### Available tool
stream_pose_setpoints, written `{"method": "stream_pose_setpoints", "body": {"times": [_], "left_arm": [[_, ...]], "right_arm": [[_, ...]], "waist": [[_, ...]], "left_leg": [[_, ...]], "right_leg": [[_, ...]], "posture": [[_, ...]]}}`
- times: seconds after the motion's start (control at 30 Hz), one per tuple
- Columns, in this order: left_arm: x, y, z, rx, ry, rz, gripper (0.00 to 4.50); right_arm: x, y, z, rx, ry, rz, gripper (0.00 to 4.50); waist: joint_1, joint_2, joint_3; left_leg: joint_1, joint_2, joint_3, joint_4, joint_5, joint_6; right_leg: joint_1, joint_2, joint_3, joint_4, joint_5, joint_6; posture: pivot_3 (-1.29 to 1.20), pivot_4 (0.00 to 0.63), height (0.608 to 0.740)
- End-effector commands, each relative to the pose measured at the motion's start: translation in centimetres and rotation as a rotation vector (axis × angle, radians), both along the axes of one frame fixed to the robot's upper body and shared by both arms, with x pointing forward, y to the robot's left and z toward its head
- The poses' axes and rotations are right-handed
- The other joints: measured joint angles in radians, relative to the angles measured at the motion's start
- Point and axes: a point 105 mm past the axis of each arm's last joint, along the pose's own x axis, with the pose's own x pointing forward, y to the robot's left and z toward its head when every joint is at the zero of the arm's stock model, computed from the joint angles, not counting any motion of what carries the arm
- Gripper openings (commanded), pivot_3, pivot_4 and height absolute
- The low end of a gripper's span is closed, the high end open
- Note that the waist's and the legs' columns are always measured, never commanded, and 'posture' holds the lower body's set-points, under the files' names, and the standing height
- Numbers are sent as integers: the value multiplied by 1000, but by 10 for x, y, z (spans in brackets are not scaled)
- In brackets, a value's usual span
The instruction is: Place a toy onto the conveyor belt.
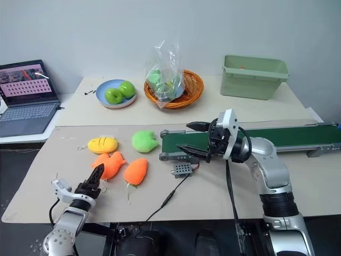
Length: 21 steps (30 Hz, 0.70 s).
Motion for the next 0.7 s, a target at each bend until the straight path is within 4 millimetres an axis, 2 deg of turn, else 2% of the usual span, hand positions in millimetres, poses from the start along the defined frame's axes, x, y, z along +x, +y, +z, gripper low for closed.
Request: {"method": "stream_pose_setpoints", "body": {"times": [0.03, 0.23, 0.4, 0.5, 0.57, 0.6, 0.63, 0.7], "left_arm": [[3, -11, -5, -19, 24, -41, 4484], [-1, -7, -8, -21, 35, -28, 4484], [-1, -5, -8, -24, 35, -8, 3141], [-2, -5, -9, -23, 39, -5, 1924], [-2, -5, -11, -18, 44, -7, 1334], [-2, -6, -12, -7, 50, -11, 837], [-3, -6, -13, 4, 56, -13, 670], [-3, -6, -15, 17, 67, -5, 670]], "right_arm": [[-1, -2, 10, 7, -54, -14, 4500], [0, -2, 9, 9, -51, -24, 4500], [1, -2, 7, -1, -48, -30, 4500], [2, -2, 6, -9, -46, -34, 4500], [2, -2, 6, -10, -46, -33, 4500], [2, -1, 6, -11, -46, -32, 4500], [2, -1, 6, -11, -45, -31, 4500], [2, 0, 6, -13, -44, -30, 4500]], "waist": [[-2, 0, 0], [-3, 0, 0], [-6, -2, 1], [-9, -3, 2], [-11, -4, 2], [-12, -4, 2], [-13, -4, 2], [-15, -4, 2]], "left_leg": [[0, 0, 0, 0, 0, 0], [0, 1, 1, -1, 0, 0], [-1, 2, 2, -1, 0, 0], [-1, 3, 2, -1, -1, 0], [-1, 3, 2, -1, -1, 0], [-2, 3, 2, -1, -2, 0], [-2, 3, 2, -1, -2, 0], [-1, 3, 2, -1, -2, 0]], "right_leg": [[-1, 0, 0, 0, 0, 0], [-1, 0, 0, -1, 1, -1], [-1, 1, 0, -2, 1, -1], [-2, 2, 0, -3, 1, -1], [-2, 3, 0, -4, 1, -1], [-2, 3, 0, -5, 1, -1], [-2, 3, 0, -5, 1, -1], [-2, 3, 0, -5, 1, -1]], "posture": [[0, 150, 740], [0, 150, 740], [0, 150, 740], [0, 150, 740], [0, 150, 740], [0, 150, 740], [0, 150, 740], [0, 150, 740]]}}
